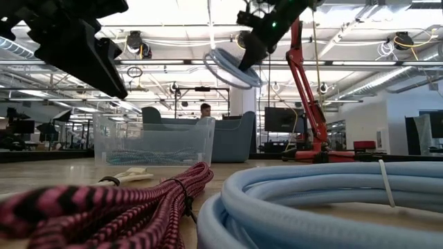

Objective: Pick & Place USB Port
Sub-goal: Put the right blue USB cable into the dark blue bin

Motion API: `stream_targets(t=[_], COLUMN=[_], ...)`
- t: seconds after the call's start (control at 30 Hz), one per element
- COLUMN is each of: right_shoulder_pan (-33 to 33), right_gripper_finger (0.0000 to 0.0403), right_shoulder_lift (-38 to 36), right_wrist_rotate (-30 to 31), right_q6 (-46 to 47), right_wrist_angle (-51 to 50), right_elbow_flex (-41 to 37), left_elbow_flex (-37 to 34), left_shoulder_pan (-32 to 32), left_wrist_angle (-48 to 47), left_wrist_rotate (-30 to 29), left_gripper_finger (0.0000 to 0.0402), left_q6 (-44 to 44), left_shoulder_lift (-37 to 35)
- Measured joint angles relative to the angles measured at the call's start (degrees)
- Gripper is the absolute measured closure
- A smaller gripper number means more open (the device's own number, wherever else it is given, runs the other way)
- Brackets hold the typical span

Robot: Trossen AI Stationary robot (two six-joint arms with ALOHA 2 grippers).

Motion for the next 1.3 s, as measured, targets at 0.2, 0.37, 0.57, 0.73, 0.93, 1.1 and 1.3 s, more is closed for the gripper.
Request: stream_targets(t=[0.2, 0.37, 0.57, 0.73, 0.93, 1.1, 1.3], right_shoulder_pan=[-4.42, -4.25, -3.81, -4.44, -5.92, -7.34, -8.41], right_gripper_finger=[0.0355, 0.0355, 0.0355, 0.0355, 0.0355, 0.0355, 0.0355], right_shoulder_lift=[6.93, 15.42, 22.32, 24.03, 23.85, 24.04, 24.88], right_wrist_rotate=[-3.29, -3.55, -3.27, -3.18, -3.11, -3.23, -3.95], right_q6=[-1.37, -3.07, -6.27, -6.92, -7.04, -6.93, -5.80], right_wrist_angle=[0.73, -5.29, -10.56, -10.54, -8.70, -9.25, -10.05], right_elbow_flex=[5.26, 15.68, 21.52, 21.44, 20.10, 20.02, 19.98], left_elbow_flex=[0.00, 0.00, 0.00, 0.00, 0.00, 0.00, 0.00], left_shoulder_pan=[-0.20, -0.07, -0.74, -2.25, -3.32, -3.32, -3.32], left_wrist_angle=[1.04, 2.07, 1.12, 1.11, 1.17, 1.38, 1.62], left_wrist_rotate=[-0.22, -0.16, 0.22, 0.20, -0.10, -0.26, -0.28], left_gripper_finger=[0.0268, 0.0268, 0.0268, 0.0268, 0.0268, 0.0268, 0.0268], left_q6=[-0.51, -0.17, -0.94, -1.67, -2.47, -2.94, -2.87], left_shoulder_lift=[0.00, -0.05, -0.07, -0.07, -0.07, -0.07, -0.09])
